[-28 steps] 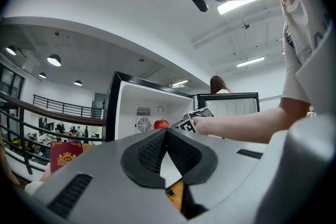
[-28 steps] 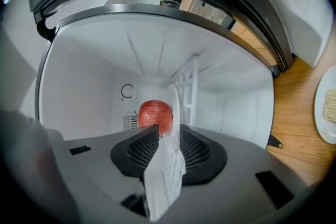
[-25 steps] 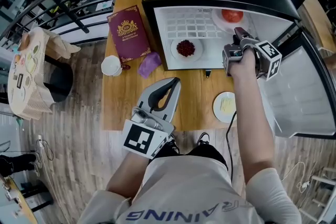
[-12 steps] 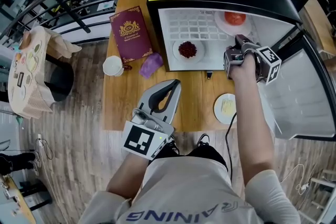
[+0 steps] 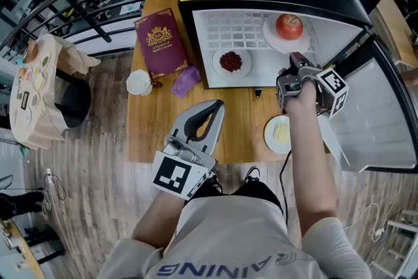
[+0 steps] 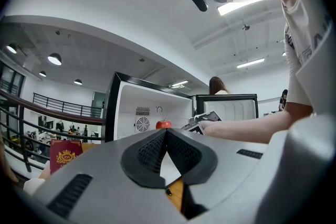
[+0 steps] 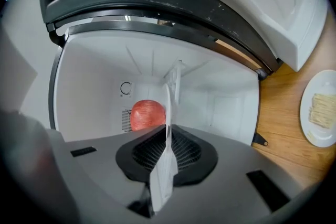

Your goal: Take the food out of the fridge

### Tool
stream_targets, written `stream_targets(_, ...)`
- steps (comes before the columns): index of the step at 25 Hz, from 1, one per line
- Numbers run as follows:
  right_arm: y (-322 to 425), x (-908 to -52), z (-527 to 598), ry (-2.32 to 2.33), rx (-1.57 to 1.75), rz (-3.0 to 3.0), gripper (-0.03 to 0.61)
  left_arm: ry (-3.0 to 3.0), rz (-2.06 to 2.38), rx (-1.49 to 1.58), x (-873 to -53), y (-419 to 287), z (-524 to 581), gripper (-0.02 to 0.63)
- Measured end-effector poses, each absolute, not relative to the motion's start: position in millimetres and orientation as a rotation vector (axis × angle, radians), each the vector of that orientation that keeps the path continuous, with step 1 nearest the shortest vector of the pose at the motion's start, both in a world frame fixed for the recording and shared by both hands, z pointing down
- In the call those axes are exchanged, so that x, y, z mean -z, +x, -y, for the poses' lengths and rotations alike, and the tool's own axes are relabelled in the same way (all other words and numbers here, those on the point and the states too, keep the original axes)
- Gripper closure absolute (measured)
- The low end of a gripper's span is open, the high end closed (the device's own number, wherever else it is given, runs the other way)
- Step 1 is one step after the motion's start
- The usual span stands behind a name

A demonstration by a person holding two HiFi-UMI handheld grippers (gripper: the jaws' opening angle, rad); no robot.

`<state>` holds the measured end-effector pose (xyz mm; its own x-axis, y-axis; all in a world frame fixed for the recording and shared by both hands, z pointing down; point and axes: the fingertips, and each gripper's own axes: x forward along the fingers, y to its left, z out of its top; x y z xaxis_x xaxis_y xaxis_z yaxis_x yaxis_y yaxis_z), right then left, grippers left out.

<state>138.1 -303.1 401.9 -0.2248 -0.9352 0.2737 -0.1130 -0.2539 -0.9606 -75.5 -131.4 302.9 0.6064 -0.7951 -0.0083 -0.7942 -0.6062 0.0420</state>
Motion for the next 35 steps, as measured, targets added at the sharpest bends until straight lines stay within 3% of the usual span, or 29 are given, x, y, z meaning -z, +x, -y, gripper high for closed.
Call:
stream_targets(4, 138.6, -403.5, 302.2, -1.348, 1.538, -1.324, 0.544, 2.783, 1.368, 0.054, -301.4, -74.1, 130.2, 0.606)
stream_targets(8, 138.9, -403.1, 307.3, -1.304, 1.526, -1.321, 0.482, 2.777, 1.367, 0.044, -303.1, -74.4, 129.4, 0.606)
stream_targets(17, 136.6, -414.9, 321.9, -1.291, 1.569, -1.311, 0.482, 2.759, 1.386, 0.023, -309.5, -79.3, 130.4, 0.606)
stream_targets(24, 140.0, -408.2, 318.1, -1.270, 1.561, -1.311, 0.543, 2.755, 1.392, 0.027, -307.8, -79.4, 131.1, 0.606)
stream_targets(35, 146.0, -400.8, 303.4, -1.195, 1.508, -1.309, 0.548, 2.756, 1.390, 0.023, -308.6, -77.6, 125.5, 0.606)
